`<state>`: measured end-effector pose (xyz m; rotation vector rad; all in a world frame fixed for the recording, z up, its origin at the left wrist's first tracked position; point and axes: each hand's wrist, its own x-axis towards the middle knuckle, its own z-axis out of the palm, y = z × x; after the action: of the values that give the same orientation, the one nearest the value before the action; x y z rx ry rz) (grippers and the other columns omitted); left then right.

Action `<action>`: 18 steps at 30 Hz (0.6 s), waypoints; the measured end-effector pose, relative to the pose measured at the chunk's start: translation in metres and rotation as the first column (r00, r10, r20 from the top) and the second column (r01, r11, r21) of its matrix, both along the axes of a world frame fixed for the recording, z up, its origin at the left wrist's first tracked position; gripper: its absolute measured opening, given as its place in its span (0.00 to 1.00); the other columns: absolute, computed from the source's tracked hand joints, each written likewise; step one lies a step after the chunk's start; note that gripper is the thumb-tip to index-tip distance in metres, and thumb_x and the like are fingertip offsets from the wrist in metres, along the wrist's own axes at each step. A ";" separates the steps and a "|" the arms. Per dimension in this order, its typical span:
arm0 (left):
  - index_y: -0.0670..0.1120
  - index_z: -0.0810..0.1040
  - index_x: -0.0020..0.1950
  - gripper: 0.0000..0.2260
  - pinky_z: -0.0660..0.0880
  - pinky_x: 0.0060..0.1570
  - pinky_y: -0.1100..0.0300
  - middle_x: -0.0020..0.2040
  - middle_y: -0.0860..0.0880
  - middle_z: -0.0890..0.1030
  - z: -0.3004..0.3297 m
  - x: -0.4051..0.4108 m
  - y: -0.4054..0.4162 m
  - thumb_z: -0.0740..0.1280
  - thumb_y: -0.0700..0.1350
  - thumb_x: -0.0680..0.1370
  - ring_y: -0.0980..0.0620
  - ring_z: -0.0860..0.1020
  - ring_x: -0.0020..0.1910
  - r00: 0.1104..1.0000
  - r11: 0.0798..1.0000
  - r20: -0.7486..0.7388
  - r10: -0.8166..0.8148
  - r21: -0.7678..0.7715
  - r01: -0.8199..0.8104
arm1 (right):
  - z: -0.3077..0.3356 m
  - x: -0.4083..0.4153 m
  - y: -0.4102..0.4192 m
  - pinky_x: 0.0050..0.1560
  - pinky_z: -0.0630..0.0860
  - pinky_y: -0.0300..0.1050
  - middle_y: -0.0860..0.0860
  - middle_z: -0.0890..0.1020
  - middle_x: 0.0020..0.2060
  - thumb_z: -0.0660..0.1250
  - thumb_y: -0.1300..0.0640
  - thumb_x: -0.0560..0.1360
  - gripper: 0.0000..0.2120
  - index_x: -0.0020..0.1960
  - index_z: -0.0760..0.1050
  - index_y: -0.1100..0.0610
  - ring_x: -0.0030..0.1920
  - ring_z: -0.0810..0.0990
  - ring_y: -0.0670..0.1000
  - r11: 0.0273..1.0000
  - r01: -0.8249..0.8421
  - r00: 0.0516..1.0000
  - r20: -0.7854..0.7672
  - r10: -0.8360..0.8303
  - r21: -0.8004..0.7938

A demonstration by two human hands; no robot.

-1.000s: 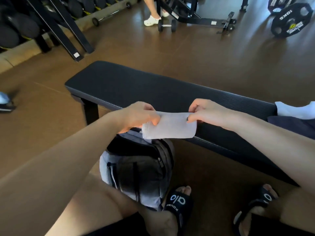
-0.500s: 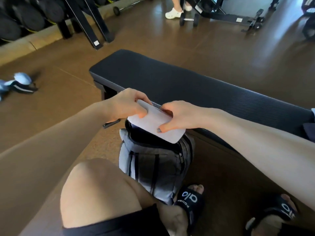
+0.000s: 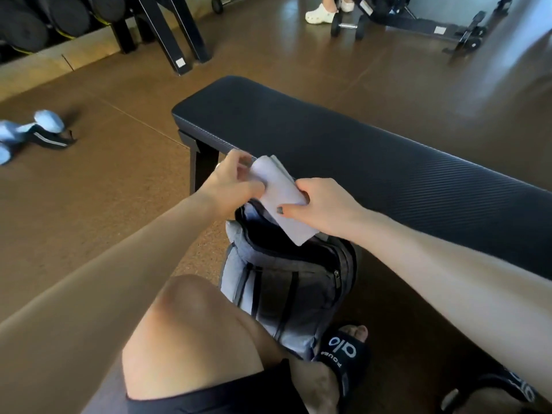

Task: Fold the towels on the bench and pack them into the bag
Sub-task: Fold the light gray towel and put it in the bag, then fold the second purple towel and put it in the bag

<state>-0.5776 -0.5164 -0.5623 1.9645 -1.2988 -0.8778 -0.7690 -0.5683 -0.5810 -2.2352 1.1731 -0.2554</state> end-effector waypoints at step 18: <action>0.45 0.62 0.70 0.25 0.77 0.44 0.51 0.56 0.39 0.76 -0.058 0.017 0.013 0.67 0.43 0.75 0.42 0.79 0.51 0.946 0.850 0.267 -0.183 0.526 0.016 | -0.128 0.059 0.032 0.71 0.66 0.53 0.59 0.73 0.71 0.53 0.60 0.85 0.19 0.74 0.68 0.60 0.72 0.71 0.59 0.954 -0.076 0.757 -0.605 0.245 0.291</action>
<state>-0.5602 -0.5029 -0.6203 2.5590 -1.4583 -1.0932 -0.7100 -0.5367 -0.7086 -2.2279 1.2301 0.7542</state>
